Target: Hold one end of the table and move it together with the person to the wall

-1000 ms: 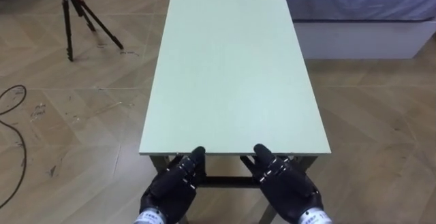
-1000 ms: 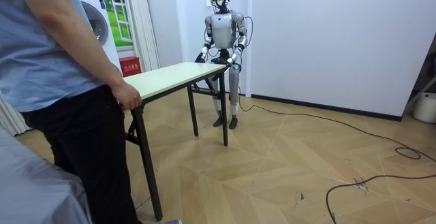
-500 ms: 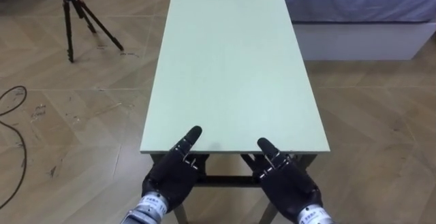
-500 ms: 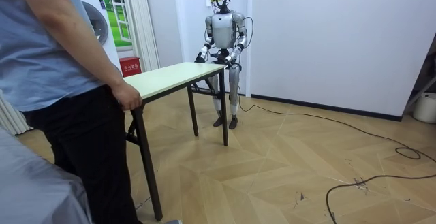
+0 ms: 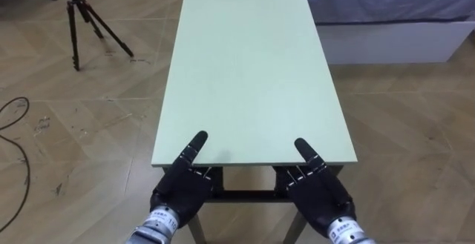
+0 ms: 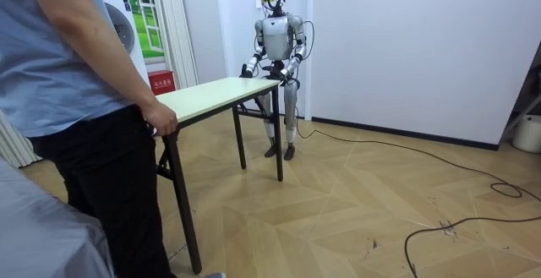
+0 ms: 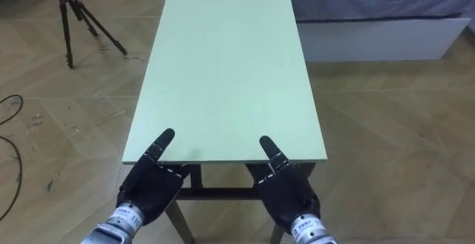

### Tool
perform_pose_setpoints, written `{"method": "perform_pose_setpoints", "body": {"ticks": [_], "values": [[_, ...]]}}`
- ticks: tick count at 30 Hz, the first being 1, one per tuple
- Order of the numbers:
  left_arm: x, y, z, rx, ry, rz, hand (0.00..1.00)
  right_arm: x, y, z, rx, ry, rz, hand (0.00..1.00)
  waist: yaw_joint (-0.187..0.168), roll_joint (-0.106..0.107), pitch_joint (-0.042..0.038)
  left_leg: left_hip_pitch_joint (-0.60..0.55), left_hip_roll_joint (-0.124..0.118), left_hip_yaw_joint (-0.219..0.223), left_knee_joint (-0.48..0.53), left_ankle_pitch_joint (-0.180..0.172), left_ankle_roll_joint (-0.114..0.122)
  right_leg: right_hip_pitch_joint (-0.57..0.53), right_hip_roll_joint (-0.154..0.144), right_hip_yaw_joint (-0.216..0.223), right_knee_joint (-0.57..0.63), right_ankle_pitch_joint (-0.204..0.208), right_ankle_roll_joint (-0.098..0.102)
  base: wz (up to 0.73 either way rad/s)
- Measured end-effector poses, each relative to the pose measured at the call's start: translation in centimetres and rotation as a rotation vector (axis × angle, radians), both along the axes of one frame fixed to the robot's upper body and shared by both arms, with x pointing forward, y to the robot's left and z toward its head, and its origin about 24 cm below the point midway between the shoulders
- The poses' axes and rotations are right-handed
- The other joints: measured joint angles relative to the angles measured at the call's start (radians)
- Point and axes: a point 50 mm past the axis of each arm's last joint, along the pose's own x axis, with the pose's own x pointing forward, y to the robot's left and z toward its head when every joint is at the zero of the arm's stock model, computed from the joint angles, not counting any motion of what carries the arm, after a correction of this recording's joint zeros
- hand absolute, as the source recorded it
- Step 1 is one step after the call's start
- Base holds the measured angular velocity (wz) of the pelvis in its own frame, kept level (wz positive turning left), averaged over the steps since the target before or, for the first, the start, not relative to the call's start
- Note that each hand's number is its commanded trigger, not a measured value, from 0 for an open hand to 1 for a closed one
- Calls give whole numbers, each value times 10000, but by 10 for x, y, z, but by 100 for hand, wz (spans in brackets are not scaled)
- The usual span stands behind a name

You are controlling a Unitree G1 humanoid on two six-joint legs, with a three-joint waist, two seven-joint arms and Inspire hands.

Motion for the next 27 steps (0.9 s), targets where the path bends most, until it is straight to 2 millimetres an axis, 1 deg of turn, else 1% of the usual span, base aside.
{"method": "perform_pose_setpoints", "body": {"ticks": [5, 12, 16, 23, 24, 25, 26, 27], "values": [[2, 0, 1, -341, 173, 190, 0, 5, 2, 2, 740, 188, -871, 0, -7, 6, 4, -4, 0, 1, 14, 0, 0, 0, -1, -5, 3, 0, 0, 0], [4, -2, 1, -425, 325, 279, 0, 11, 0, 4, 851, 429, -1362, 0, -9, 36, 22, -21, 1, -6, -4, -1, 1, -25, 5, -34, 8, 0, 0, 0], [6, -3, 2, -379, 423, 302, 0, 13, 2, 5, 868, 504, -1526, 0, -13, 55, 31, -31, 2, -8, -18, -1, 1, -43, 9, -38, 10, 0, 0, 0], [7, -5, 3, -501, 363, 481, 0, 17, 4, 7, 1137, 583, -1829, 0, 6, 89, 18, -59, 8, 19, 2, 2, 5, -160, 3, -4, 156, 0, 0, 0], [8, -5, 3, -536, 359, 528, 20, 17, 5, 8, 1187, 615, -1901, 22, 3, 88, 18, -56, 9, 26, 12, 3, 6, -159, 1, -3, 160, 0, 0, -3], [8, -5, 3, -543, 358, 539, 60, 18, 6, 8, 1203, 615, -1931, 59, 2, 87, 18, -56, 9, 34, 13, 3, 6, -160, 1, -3, 159, 0, 0, 0], [8, -5, 3, -573, 360, 572, 100, 18, 6, 9, 1210, 613, -1951, 93, -15, 88, 18, -57, 8, 39, 15, 4, 8, -160, -5, -21, 159, 0, 0, 0], [8, -6, 3, -590, 360, 601, 100, 18, 6, 9, 1201, 633, -1958, 100, -13, 87, 18, -55, 7, 42, 15, 4, 9, -159, -6, -19, 160, 0, 0, 0]]}}
